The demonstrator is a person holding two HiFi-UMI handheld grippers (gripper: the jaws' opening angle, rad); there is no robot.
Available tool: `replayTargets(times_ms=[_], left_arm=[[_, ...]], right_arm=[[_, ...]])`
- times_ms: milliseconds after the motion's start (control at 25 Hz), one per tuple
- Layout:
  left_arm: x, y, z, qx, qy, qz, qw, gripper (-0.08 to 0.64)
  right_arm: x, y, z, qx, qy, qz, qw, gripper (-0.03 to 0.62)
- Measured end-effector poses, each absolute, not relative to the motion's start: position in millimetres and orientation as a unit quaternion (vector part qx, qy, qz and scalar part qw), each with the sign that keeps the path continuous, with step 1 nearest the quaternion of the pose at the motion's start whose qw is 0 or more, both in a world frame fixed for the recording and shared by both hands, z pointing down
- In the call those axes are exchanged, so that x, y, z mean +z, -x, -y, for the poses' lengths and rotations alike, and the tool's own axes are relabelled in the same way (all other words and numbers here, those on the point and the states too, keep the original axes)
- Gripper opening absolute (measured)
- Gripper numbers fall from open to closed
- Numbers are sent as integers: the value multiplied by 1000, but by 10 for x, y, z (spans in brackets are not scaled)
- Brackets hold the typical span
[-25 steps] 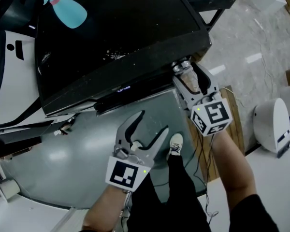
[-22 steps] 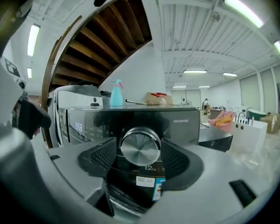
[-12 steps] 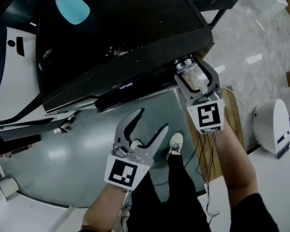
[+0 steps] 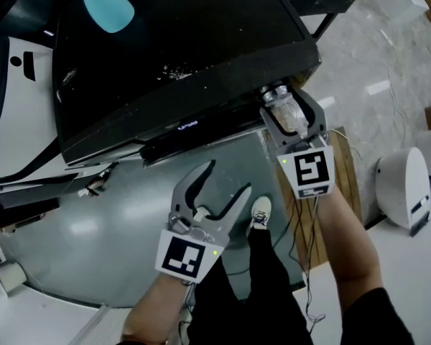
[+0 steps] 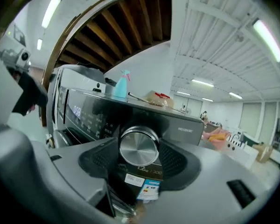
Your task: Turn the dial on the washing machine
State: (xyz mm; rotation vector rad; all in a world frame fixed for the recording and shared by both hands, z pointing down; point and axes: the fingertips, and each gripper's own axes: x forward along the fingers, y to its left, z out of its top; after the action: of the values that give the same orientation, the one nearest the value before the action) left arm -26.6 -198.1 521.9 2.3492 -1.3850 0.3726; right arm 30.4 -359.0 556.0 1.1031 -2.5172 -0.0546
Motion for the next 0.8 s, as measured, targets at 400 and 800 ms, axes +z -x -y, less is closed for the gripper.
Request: replayTargets(times_ms=[400,800], left_arm=[[5230,248,1965,133,-838,492,194,276],[5232,229,1946,131,-839,491,194,276]], right_arm=[[5528,-329,3626,43,-378,917,119,277],[5514,-356,3555,-27,-388,902,185,302]])
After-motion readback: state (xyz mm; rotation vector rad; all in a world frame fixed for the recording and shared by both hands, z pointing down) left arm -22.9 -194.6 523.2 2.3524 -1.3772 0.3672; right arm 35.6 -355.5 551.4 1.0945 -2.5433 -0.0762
